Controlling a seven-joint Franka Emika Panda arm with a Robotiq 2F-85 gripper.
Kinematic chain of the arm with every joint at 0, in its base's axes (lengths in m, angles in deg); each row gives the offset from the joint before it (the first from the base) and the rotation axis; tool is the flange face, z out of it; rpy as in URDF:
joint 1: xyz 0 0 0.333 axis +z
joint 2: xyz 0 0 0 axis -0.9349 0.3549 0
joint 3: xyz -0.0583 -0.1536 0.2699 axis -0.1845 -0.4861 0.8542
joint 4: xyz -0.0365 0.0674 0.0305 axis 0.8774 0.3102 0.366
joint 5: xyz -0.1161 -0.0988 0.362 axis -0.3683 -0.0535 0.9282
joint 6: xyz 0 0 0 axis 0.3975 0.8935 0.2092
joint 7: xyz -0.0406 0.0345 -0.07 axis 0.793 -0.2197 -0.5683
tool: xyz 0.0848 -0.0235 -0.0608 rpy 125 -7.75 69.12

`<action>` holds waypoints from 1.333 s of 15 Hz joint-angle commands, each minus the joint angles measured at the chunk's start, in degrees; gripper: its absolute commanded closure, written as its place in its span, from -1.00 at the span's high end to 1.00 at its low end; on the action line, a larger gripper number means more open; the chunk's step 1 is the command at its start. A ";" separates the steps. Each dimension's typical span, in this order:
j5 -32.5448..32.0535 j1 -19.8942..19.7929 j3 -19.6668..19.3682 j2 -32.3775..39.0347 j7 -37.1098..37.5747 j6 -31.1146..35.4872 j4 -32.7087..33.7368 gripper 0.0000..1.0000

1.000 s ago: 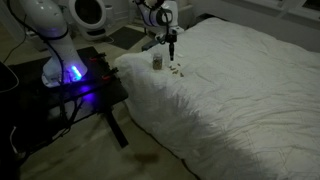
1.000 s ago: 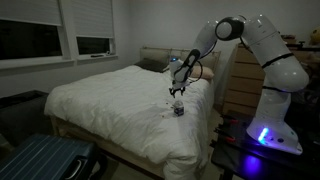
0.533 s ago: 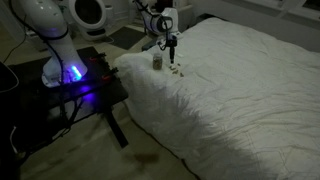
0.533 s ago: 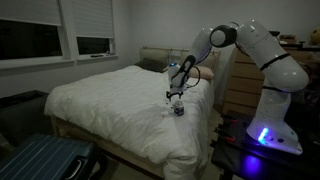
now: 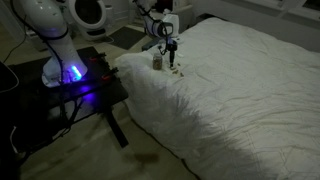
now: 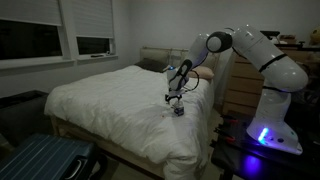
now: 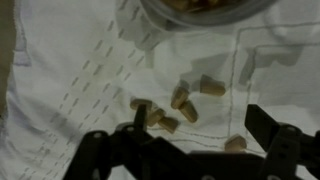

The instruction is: Put the objects on the bed in the jar

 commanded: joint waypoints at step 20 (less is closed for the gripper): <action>7.20 -4.67 1.40 5.77 -5.40 -0.84 5.43 0.47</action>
